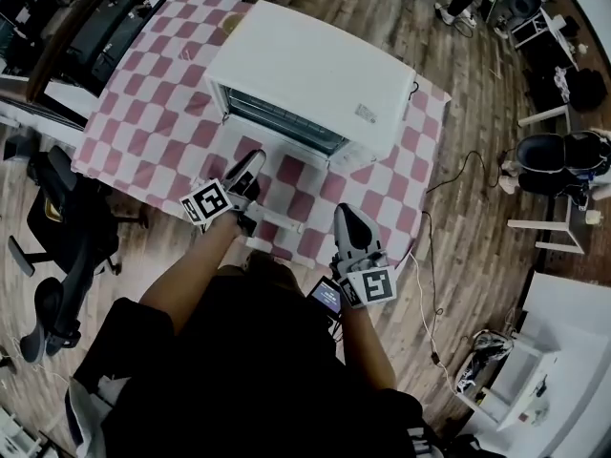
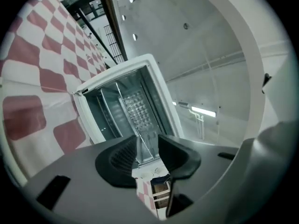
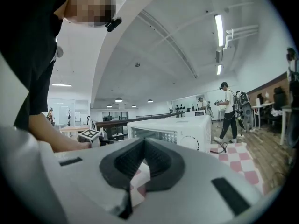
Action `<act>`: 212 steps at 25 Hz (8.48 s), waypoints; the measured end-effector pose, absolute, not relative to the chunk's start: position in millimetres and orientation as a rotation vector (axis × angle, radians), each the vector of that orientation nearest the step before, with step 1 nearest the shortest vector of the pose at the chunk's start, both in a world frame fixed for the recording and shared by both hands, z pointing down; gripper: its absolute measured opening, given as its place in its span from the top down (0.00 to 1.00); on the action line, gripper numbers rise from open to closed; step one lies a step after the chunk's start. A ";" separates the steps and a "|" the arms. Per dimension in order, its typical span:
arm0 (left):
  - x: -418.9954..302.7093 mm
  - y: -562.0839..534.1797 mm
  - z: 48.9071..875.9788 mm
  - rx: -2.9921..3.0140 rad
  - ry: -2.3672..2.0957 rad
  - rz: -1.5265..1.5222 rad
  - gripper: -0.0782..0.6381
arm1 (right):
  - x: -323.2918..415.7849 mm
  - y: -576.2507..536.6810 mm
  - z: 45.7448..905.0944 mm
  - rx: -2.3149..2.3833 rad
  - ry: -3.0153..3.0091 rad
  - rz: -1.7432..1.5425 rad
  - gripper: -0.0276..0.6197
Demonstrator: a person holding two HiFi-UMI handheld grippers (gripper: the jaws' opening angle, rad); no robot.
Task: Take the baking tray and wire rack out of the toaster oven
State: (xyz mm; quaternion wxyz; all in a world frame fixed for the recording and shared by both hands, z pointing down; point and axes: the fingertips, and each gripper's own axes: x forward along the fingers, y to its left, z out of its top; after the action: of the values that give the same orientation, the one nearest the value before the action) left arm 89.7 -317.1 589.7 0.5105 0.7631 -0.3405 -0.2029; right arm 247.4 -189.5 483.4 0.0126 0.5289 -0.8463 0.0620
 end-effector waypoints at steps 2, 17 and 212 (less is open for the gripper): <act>91.9 -332.4 605.3 1.781 -0.827 -0.505 0.72 | 253.6 -194.4 483.4 1.671 -2.640 0.209 0.95; 125.0 -410.6 671.8 1.539 -0.818 -0.616 0.67 | 295.2 -206.1 516.0 1.739 -2.531 0.313 0.95; 0.8 -174.0 494.8 2.810 -1.023 0.015 0.88 | 216.4 -67.6 487.5 2.163 -2.293 0.186 0.95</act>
State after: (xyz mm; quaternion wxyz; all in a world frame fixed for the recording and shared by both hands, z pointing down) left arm 0.8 -174.0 494.8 0.0755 0.9370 -0.3411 0.0049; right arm 216.4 -67.6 487.5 -0.0081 0.6848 -0.7263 0.0590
